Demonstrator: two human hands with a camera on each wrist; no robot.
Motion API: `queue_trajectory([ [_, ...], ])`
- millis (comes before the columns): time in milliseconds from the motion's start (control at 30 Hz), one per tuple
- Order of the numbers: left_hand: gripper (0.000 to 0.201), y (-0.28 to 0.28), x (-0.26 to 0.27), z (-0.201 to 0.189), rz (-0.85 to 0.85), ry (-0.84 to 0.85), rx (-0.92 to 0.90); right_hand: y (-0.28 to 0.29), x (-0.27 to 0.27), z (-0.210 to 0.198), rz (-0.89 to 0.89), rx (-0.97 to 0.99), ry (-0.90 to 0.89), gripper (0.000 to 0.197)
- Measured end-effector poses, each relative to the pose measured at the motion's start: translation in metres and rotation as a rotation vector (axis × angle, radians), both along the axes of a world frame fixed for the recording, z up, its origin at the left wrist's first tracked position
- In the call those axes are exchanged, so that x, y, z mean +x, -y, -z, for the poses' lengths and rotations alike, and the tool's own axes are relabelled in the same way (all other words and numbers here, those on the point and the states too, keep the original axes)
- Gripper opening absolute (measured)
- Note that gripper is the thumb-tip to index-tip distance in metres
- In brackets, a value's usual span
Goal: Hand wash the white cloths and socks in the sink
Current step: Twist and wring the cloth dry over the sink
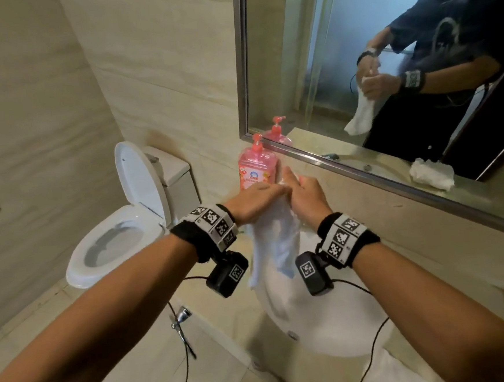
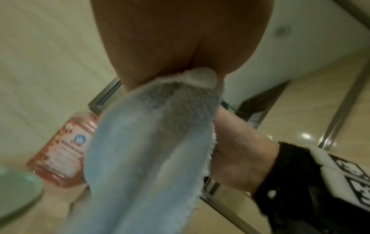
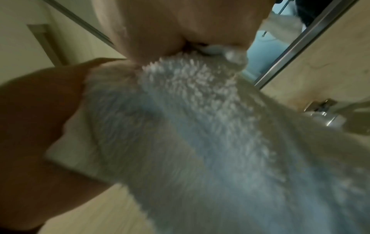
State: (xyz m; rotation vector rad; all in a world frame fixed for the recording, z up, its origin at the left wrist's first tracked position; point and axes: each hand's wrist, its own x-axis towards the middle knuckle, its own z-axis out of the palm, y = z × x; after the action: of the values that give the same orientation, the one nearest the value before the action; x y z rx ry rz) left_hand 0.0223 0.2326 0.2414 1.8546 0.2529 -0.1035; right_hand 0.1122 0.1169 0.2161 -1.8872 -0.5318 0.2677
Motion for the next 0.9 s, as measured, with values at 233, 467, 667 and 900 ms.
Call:
queue_trajectory([
  [233,0.03,-0.054,-0.015,0.012,0.186,-0.168,0.968,0.034,0.026,-0.003,-0.477,-0.363,0.368,0.028],
  [467,0.02,-0.068,-0.022,0.029,-0.088,0.089,0.479,0.049,0.038,0.017,-0.312,-0.553,0.273,0.034],
  [667,0.051,-0.008,0.012,0.014,-0.395,0.046,-0.099,-0.001,-0.02,0.01,-0.094,0.028,0.041,0.038],
  [900,0.057,0.014,0.015,0.007,-0.341,0.056,-0.004,-0.012,-0.01,0.006,0.146,0.033,-0.014,0.049],
])
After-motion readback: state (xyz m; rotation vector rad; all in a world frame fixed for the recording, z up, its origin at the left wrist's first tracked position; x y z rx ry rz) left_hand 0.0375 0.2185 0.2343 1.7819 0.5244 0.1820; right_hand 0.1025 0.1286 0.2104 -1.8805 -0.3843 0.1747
